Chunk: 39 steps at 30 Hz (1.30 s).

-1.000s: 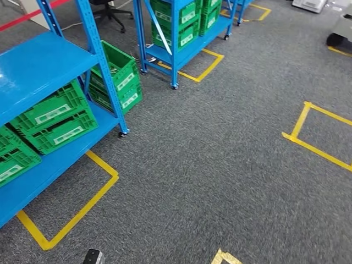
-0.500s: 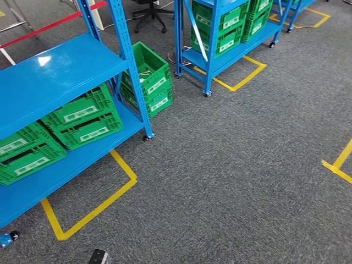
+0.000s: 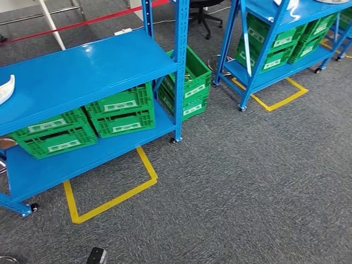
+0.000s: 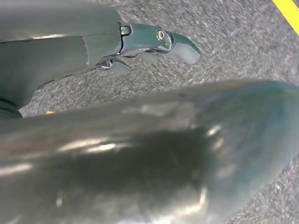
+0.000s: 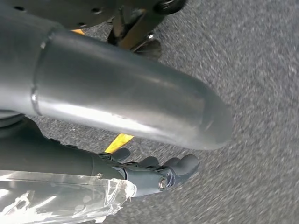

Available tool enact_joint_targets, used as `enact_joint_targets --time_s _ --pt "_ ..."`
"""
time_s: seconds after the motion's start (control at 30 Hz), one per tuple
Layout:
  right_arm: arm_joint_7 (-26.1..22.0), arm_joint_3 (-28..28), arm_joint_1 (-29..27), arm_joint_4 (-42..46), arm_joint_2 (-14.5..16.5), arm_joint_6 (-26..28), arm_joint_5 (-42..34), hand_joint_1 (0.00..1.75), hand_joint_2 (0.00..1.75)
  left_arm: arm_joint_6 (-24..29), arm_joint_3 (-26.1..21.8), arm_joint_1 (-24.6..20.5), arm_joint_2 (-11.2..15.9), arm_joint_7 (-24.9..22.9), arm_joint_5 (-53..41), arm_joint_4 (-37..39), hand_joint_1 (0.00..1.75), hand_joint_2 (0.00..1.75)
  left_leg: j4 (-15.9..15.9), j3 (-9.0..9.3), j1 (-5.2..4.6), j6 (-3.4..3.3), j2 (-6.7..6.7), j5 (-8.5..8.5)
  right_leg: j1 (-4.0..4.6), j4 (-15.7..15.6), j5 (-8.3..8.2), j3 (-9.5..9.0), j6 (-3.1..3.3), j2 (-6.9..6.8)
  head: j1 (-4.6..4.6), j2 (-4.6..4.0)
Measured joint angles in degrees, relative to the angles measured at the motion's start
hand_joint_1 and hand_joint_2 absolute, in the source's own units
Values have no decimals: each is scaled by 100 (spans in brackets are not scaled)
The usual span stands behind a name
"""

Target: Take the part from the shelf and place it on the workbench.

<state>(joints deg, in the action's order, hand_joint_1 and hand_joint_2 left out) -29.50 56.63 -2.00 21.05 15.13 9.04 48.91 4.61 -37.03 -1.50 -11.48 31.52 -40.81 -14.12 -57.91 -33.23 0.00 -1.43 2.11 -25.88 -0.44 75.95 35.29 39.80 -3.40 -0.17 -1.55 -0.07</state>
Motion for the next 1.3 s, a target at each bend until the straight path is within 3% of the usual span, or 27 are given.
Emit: enact_joint_targets --time_s 0.03,0.07,0.13,0.2,0.27,0.3,0.37,0.43,0.5,0.53,0.57,0.63,0.7,0.77,0.8,0.87,0.93,0.97,1.0,1.03,1.1,1.17,1.23,1.3 --pt "1 10 -1 1 1 -2 25 0 0 3 -3 5 -4 -5 -13 0 0 0 -1 17 -4 0 93 -7 6 -109 -141 -10 24 17 1 0" --pt "1 20 0 1 1 -4 50 0 0 3 -4 9 -8 -9 -25 0 0 0 -1 38 -6 6 186 -16 9 -423 -365 -123 51 60 -1 0" --pt "0 42 5 2 1 -11 86 0 0 2 -8 6 -21 -11 -41 0 0 0 -12 64 -6 37 356 -42 -9 -1218 -742 -451 103 303 1 0" --pt "2 71 13 2 1 -18 105 0 0 1 -13 3 -30 -11 -43 0 0 0 -15 49 7 100 485 -48 -14 -1603 -818 -644 128 474 4 0" --pt "2 93 24 3 1 -20 113 0 0 2 -21 21 -31 -11 -43 0 0 0 8 27 33 179 596 -34 -8 -1649 -809 -696 162 403 7 0" --pt "1 101 29 4 3 -20 115 0 0 2 -26 33 -31 -11 -43 0 0 0 -3 17 32 216 556 -53 -13 -1677 -819 -716 194 344 7 1" --pt "0 113 31 5 7 -23 131 0 0 3 -33 25 -31 -11 -44 0 0 0 -294 -126 14 282 277 -244 -32 -1746 -837 -767 257 198 54 1" --pt "1 119 18 5 8 -28 168 0 0 3 -36 -2 -32 -11 -51 0 0 0 -986 -485 8 331 -47 -572 -17 -1761 -822 -793 295 27 98 0" --pt "2 131 14 4 8 -28 231 0 0 3 -45 -6 -32 -11 -78 0 0 0 -1479 -762 17 353 -139 -684 -11 -1761 -798 -808 304 -144 101 0" --pt "2 141 19 4 8 -27 267 0 0 3 -55 1 -31 -12 -94 0 0 0 -1440 -754 19 354 -156 -581 -10 -1761 -786 -820 301 -219 100 0" --pt "1 154 26 4 8 -26 304 0 0 3 -69 8 -29 -13 -112 0 0 0 -1199 -638 19 347 -188 -395 -10 -1761 -772 -839 293 -289 102 0" --pt "0 180 38 4 8 -26 364 0 0 3 -96 0 -26 -13 -144 0 0 0 -444 -247 -8 316 -387 -26 7 -1753 -731 -885 253 -419 104 0" --pt "-1 216 49 4 8 -26 403 0 0 3 -106 -32 -29 -13 -169 0 0 0 12 -16 -41 257 -533 85 40 -1749 -681 -906 196 -539 107 0" --pt "-2 251 75 4 8 -27 433 0 0 3 -116 -31 -33 -13 -188 0 0 0 80 2 -51 190 -449 60 52 -1767 -647 -945 141 -655 106 0" --pt "-5 260 92 4 8 -28 446 0 0 3 -123 -14 -37 -13 -199 0 0 0 95 11 -41 163 -385 63 46 -1760 -622 -966 108 -640 105 0" --pt "-12 275 109 4 8 -35 474 0 0 3 -136 2 -42 -13 -217 0 0 0 119 33 -11 108 -278 82 31 -1533 -458 -916 47 -402 86 0" --pt "-15 304 94 4 8 -42 493 0 0 3 -141 -11 -50 -11 -228 0 0 0 123 33 3 67 -152 93 25 -812 -101 -574 15 -97 58 0" --pt "-15 321 85 4 8 -43 501 0 0 3 -142 -16 -53 -11 -231 0 0 0 122 31 4 54 -75 94 25 -425 42 -374 11 -35 54 0" --pt "-15 337 77 4 8 -43 505 0 0 3 -143 -16 -55 -11 -233 0 0 0 120 32 4 51 9 94 25 -150 104 -215 9 -5 51 0" --pt "-14 349 75 4 8 -43 508 0 0 2 -144 -11 -55 -11 -233 0 0 0 118 37 7 52 92 94 22 -130 27 -170 12 4 51 0" --pt "-14 363 77 4 8 -43 510 0 0 -1 -146 -6 -57 -11 -233 0 0 0 114 55 19 69 266 89 -5 -700 -385 -376 15 108 50 0" --pt "-14 370 79 3 10 -45 511 0 0 -4 -148 -15 -56 -11 -234 0 0 0 93 49 16 122 429 80 -63 -1417 -688 -676 18 417 52 0" --pt "-14 383 81 1 13 -49 517 0 0 -6 -149 -18 -54 -11 -238 0 0 0 88 11 18 200 563 94 -86 -1670 -719 -799 57 573 55 0" --pt "-14 392 88 0 15 -69 532 0 0 -5 -152 -1 -52 -11 -249 0 0 0 111 -20 38 259 654 117 -74 -1681 -721 -822 115 486 56 0"
